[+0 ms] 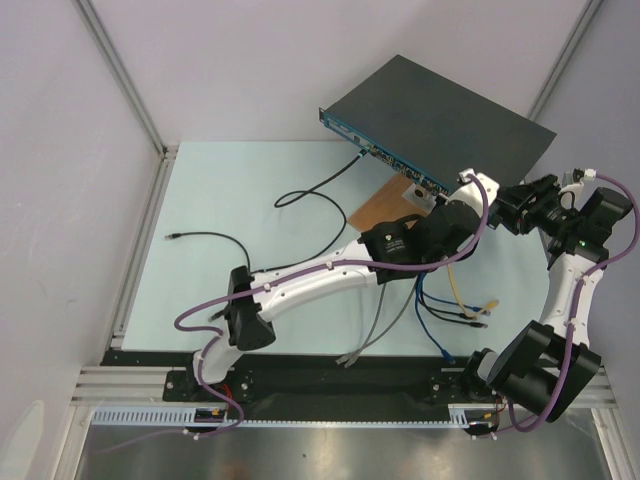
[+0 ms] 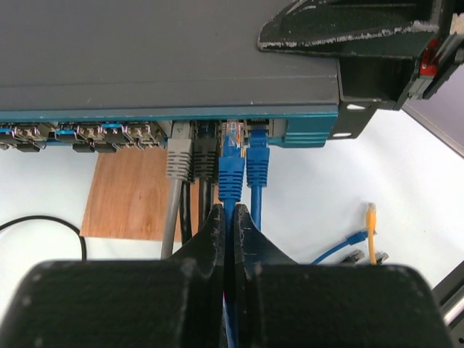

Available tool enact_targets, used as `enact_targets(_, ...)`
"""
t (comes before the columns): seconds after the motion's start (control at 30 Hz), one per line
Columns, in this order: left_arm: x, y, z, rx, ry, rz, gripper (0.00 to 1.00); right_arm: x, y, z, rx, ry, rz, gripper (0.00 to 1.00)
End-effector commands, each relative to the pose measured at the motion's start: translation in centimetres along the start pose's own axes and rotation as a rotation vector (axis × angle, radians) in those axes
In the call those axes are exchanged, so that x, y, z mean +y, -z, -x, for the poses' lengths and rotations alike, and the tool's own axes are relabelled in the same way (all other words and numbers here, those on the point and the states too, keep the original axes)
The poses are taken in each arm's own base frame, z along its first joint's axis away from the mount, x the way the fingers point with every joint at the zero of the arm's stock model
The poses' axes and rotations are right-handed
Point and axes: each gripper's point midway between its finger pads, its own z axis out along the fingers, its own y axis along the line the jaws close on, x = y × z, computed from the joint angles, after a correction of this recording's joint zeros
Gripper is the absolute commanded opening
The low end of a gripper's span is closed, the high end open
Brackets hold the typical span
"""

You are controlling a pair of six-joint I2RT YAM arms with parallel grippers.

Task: Insert the plug into the switch port

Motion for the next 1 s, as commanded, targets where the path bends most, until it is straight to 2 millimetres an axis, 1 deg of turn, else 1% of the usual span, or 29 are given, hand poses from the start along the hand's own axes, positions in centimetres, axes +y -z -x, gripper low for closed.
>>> enact_targets(0.0,0.7,-0.4,2.0,-0.045,0.062,0.006,0.00,2.0,-0.8,-1.8,0.097,0.108,0.072,0.00)
enact_targets(0.07,1.1,-0.6,2.3,-0.052,0.066,0.011,0.00,1.9,-0.8,-1.9,0.098,0.110,0.070,0.00)
enact_targets(0.17,1.2,-0.9,2.5,-0.057,0.066,0.010,0.00,1.8,-0.8,-1.8,0.097,0.110,0.070,0.00)
enact_targets(0.33,1.1,-1.3,2.1,-0.043,0.083,0.000,0.00,1.9,-0.8,-1.8,0.097,0.116,0.072,0.00)
enact_targets(0.5,1.0,-1.3,3.0,-0.056,0.136,-0.032,0.00,1.8,-0.8,-1.9,0.099,0.119,0.070,0.00)
enact_targets(0.57,0.7,-1.0,3.5,-0.061,0.155,-0.055,0.00,1.8,-0.8,-1.9,0.099,0.124,0.070,0.00)
enact_targets(0.63,0.4,-0.8,3.4,-0.051,0.164,-0.074,0.00,1.9,-0.7,-1.8,0.096,0.133,0.071,0.00)
enact_targets(0.77,0.5,-0.7,2.4,-0.015,0.179,-0.073,0.00,1.9,-0.7,-1.9,0.096,0.141,0.071,0.00)
enact_targets(0.97,0.8,-1.9,4.5,-0.099,0.196,-0.063,0.01,1.7,-0.8,-2.2,0.106,0.142,0.075,0.00)
